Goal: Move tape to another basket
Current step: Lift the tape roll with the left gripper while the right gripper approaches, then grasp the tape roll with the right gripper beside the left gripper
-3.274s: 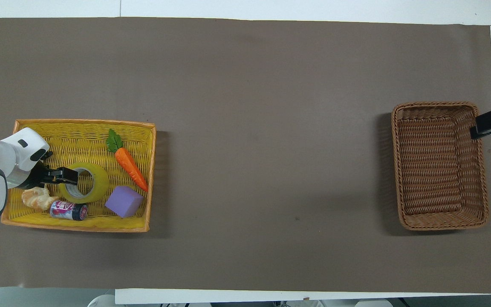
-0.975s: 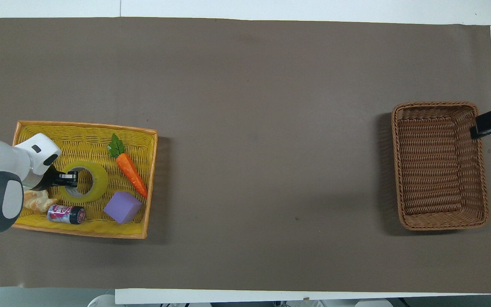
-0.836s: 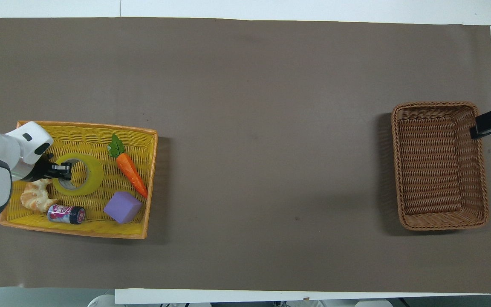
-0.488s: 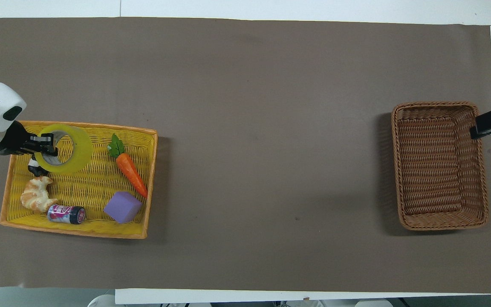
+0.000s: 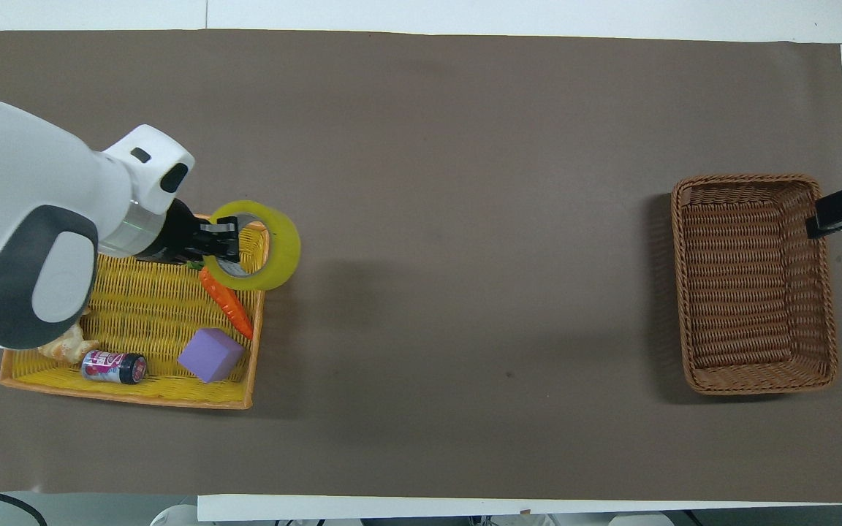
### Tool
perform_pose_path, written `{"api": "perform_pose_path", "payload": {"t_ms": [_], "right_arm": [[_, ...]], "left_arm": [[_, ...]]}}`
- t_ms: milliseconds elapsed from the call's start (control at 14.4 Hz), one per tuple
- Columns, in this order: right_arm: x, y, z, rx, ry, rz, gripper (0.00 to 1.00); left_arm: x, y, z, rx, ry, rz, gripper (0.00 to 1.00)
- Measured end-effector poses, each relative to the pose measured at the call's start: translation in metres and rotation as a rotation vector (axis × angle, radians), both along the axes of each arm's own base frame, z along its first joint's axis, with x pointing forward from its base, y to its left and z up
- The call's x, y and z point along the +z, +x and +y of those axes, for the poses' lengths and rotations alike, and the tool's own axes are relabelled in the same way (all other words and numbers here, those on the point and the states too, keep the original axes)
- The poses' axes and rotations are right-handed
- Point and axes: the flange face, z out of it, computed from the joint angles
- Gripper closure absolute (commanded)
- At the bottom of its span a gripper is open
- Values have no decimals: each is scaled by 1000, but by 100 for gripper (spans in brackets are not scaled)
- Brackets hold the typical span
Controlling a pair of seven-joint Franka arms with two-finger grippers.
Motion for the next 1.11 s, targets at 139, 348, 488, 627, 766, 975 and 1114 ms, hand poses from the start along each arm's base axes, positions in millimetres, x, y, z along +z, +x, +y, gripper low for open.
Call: {"api": "perform_pose_path", "payload": {"t_ms": [139,348,488,627,766,975,1114], "right_arm": [[0,0,2,8,1,1,1],[-5,0,11,136,100,-1,1],[-12,-1,21,190,293,-19,1],[-24,-6,38,189,522,-29,1],[-35,-5,66,186,672,-86,1],[-56,-3,140,156,866,-140,1],[-87,-4,182,62,999,-158,1]], "left_arm": [[4,-9,-26,26,-58,15,100],[9,-16,-42,33,-111,34,100],[11,-22,-54,30,-111,38,100],[13,-24,-58,34,-112,38,100],[15,-25,-62,31,-118,37,100],[17,-32,-73,17,-126,41,100],[20,-34,-79,17,-142,45,100]]}}
